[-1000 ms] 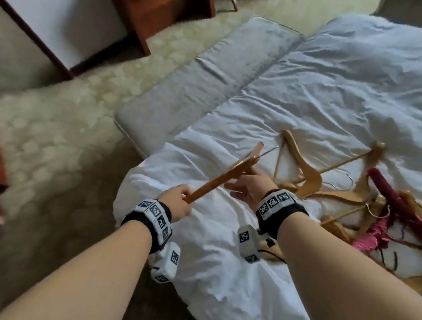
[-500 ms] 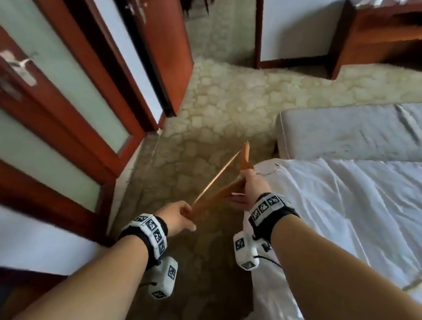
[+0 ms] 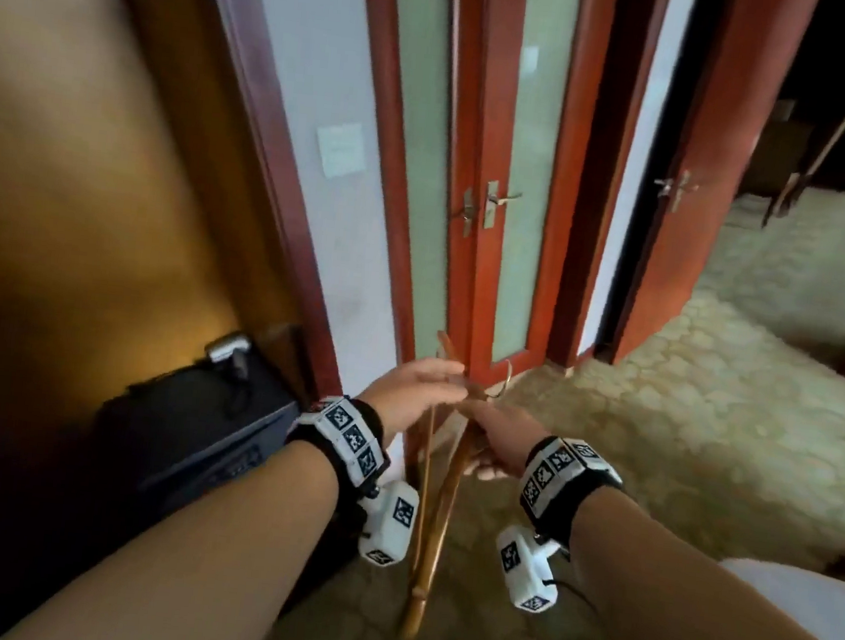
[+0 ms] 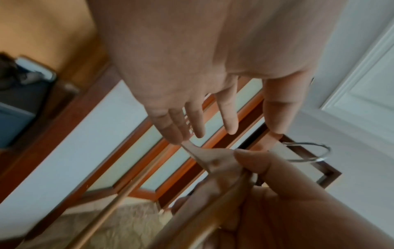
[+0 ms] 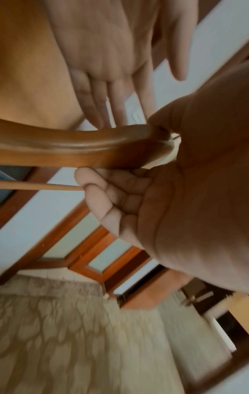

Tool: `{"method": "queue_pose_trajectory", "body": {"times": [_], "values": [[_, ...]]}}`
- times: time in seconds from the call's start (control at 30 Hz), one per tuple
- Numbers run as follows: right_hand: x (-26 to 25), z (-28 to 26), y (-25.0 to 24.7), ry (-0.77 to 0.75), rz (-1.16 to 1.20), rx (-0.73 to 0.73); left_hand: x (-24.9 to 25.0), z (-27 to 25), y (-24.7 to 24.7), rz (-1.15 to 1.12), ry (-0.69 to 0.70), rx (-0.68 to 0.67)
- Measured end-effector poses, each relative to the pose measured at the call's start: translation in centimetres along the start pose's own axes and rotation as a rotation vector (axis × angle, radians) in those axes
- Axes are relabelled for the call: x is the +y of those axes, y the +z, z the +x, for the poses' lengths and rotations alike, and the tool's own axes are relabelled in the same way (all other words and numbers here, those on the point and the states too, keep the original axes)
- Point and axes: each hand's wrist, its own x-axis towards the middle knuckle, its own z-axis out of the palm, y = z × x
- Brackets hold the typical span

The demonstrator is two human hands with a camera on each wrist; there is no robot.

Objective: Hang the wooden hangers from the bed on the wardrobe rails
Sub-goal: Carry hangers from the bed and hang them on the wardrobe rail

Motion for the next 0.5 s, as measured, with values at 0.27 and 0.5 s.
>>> {"method": "queue_pose_trajectory", "body": {"times": [0.27, 0.5], "values": [[-9.9, -0.9, 12.5, -0.217, -0.291, -0.262, 1.9, -6.4, -13.4, -0.084, 0.108, 0.185], [-15.8, 1.6, 19.4, -0.461, -0.214, -0.368, 3.2, -8.8, -21.7, -0.218, 0.163, 0.292]]}}
